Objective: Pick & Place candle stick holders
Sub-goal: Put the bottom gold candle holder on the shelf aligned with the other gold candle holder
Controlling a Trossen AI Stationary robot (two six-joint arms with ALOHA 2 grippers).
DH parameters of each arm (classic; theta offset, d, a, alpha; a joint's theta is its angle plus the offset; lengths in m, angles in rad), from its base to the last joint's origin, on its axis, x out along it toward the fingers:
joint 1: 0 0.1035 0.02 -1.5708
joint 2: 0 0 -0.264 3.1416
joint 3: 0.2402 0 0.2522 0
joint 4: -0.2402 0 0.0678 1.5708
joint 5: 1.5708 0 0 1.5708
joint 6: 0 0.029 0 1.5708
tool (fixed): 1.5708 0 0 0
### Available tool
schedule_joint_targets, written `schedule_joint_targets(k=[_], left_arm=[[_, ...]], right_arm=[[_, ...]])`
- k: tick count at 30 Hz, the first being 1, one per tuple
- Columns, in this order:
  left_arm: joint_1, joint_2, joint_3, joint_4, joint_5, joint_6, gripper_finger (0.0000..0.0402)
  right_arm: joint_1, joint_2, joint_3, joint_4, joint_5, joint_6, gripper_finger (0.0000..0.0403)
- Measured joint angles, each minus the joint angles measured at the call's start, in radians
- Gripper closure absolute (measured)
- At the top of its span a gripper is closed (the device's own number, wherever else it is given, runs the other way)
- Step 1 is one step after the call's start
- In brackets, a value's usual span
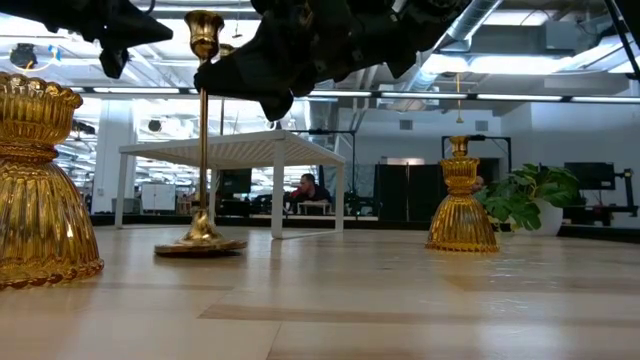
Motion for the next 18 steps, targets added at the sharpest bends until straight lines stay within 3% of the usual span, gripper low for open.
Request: schedule_joint_targets(k=[12, 18], left_arm=[[0.0, 0.0, -0.069, 0.046, 0.007, -0.012, 0.0393], [0.0, 0.0, -0.084, 0.068, 0.007, -0.014, 0.0395]], right_arm=[[0.0, -0.008, 0.0, -0.005, -0.007, 0.035, 0.0398], [-0.003, -0.075, 0.001, -0.09, 0.008, 0.038, 0.0393]])
